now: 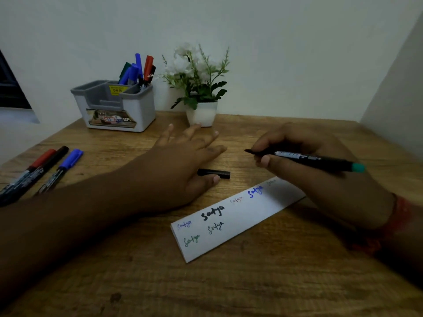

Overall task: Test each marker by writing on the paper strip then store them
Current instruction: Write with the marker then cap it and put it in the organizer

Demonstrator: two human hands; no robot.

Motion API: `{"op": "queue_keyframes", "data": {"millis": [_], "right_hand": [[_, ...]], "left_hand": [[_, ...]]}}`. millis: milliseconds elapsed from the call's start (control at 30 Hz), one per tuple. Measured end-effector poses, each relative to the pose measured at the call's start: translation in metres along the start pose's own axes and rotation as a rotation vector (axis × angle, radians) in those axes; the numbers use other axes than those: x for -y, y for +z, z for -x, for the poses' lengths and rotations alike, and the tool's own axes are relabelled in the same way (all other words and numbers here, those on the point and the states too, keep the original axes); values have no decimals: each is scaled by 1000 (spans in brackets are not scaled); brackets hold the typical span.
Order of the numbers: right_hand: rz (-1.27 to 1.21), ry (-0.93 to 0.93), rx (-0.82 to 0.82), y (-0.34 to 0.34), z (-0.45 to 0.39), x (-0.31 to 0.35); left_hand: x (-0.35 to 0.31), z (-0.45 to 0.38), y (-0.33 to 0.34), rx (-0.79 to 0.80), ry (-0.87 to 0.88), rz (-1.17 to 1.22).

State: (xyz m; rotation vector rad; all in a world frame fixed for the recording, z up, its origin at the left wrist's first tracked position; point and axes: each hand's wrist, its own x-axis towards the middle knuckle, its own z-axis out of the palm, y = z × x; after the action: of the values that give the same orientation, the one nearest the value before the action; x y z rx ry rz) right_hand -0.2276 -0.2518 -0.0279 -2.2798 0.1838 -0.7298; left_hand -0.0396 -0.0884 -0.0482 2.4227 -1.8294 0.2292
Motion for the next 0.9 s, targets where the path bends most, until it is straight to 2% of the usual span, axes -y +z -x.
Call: {"op": "queue_keyframes", "data": {"millis": [133,300,467,900], "right_hand": [[-66,89,9,1,1,5],[-204,154,22,1,4,12],[-298,135,53,2,4,15],[-286,141,95,6,6,16]], "left_hand": [[-6,0,0,-149,22,160],[-6,0,0,-143,-7,242],[-10,6,-6,-236,-24,401],[-21,10,-12,-254,50,353]]}}
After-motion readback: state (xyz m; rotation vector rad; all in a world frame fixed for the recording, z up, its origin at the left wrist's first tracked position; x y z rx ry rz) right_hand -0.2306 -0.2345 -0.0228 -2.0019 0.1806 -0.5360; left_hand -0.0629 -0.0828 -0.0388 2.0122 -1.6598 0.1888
